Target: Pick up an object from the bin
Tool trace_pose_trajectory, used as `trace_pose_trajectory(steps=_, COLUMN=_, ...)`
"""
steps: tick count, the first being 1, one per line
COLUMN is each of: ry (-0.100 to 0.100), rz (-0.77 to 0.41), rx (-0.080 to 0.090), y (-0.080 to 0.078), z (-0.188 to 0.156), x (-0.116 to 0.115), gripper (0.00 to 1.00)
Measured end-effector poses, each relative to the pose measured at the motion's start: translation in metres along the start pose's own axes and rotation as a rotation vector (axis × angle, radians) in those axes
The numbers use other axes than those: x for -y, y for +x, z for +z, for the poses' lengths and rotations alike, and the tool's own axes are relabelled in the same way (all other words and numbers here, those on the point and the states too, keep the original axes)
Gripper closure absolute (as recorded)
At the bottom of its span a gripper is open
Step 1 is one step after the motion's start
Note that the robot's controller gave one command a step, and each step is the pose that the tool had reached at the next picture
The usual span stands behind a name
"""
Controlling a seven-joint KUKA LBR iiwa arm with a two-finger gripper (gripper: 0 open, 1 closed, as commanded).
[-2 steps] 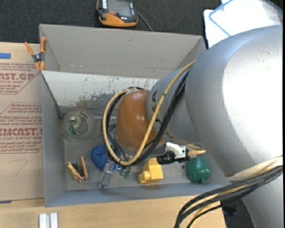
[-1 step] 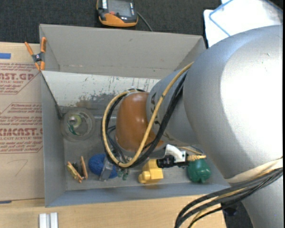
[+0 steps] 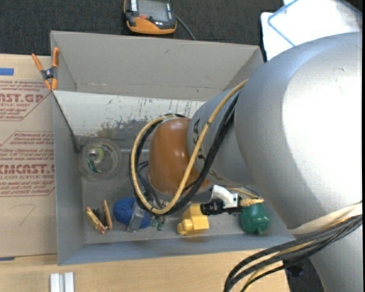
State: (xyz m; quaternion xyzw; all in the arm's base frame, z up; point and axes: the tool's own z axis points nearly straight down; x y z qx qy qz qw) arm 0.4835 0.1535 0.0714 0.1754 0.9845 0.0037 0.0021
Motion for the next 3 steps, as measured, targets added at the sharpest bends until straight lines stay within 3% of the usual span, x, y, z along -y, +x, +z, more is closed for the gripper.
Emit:
trace_pose_trajectory(steps=1, ry=0.008, rz=-0.001, rx=-0.012, y=0.003, z=-0.035, x=0.002, gripper=1.00)
trace_pose_trajectory(steps=2, ry=0.002, rz=-0.001, rx=-0.003, y=0.001, z=-0.071, x=0.000, gripper=1.00)
trace_pose_trajectory(steps=3, ry=0.005, rz=-0.001, rx=-0.009, y=0.002, z=-0.095, x=0.000, gripper=1.00)
